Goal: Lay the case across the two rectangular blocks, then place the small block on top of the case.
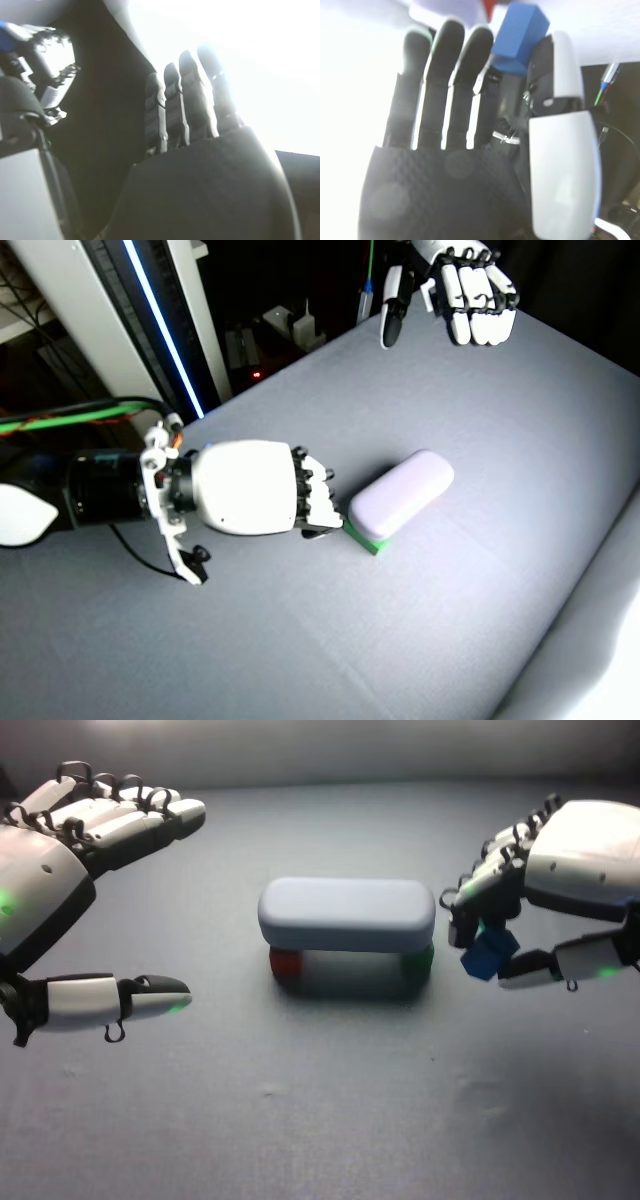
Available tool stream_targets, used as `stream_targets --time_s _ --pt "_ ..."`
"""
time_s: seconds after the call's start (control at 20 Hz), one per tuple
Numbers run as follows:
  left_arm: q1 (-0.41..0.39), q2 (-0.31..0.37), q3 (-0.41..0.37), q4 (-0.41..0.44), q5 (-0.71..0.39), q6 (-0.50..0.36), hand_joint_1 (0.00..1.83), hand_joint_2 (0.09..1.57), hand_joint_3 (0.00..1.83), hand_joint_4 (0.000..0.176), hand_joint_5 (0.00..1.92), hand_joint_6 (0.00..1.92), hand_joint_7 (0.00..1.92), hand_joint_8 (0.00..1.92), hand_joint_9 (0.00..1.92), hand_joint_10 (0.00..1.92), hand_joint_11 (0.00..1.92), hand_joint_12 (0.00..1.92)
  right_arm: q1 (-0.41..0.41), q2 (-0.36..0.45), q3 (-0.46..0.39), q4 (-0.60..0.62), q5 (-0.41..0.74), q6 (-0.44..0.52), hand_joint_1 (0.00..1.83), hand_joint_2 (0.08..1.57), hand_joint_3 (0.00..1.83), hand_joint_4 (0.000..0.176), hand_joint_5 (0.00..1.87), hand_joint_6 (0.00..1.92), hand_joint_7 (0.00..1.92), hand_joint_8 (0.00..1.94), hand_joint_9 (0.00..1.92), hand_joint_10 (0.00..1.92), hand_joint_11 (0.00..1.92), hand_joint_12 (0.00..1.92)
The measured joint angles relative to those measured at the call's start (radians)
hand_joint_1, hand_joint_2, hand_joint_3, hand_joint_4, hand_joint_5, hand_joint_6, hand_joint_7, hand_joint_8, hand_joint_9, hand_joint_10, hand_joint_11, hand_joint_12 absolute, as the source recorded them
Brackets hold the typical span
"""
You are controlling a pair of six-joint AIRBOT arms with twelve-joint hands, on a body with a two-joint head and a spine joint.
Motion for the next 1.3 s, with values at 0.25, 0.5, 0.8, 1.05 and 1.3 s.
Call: stream_targets --time_s 0.25,0.5,0.8,1.05,1.3 --pt "0.006 0.0 0.0 0.003 0.0 0.0 0.94 0.87 0.0 0.0 0.35 0.0 0.31 0.0 0.3 0.0 0.0 0.89 0.051 -0.041 0.055 0.03 0.004 -0.012 1.23 1.09 0.0 0.008 0.96 1.03 1.08 0.88 0.79 0.96 0.27 1.55" --pt "0.006 -0.009 0.001 -0.002 0.004 -0.002 0.93 0.88 0.0 0.0 0.34 0.0 0.31 0.0 0.31 0.0 0.0 0.9 0.121 -0.085 0.112 0.006 -0.029 -0.011 1.25 1.08 0.0 0.0 0.99 1.1 1.16 0.57 0.93 0.56 0.45 1.29" --pt "0.006 -0.013 0.007 0.001 0.017 -0.007 0.94 0.87 0.0 0.0 0.34 0.0 0.31 0.0 0.31 0.0 0.0 0.89 0.189 -0.16 0.157 -0.089 -0.118 -0.011 1.37 1.03 0.01 0.0 1.0 1.07 1.3 0.43 1.11 0.65 0.53 1.2" --pt "0.006 -0.018 0.013 0.002 0.022 -0.013 0.93 0.87 0.0 0.0 0.33 0.0 0.3 0.0 0.32 0.0 0.0 0.91 0.218 -0.201 0.185 -0.143 -0.175 -0.011 1.26 1.05 0.0 0.0 1.0 1.04 1.28 0.46 1.09 0.49 0.54 1.27" --pt "0.003 -0.025 0.018 0.006 0.029 -0.019 0.89 0.88 0.0 0.007 0.32 0.0 0.28 0.0 0.29 0.0 0.0 0.82 0.238 -0.23 0.207 -0.173 -0.204 -0.01 1.25 1.05 0.0 0.0 1.04 1.0 1.22 0.52 1.06 0.52 0.57 1.38"
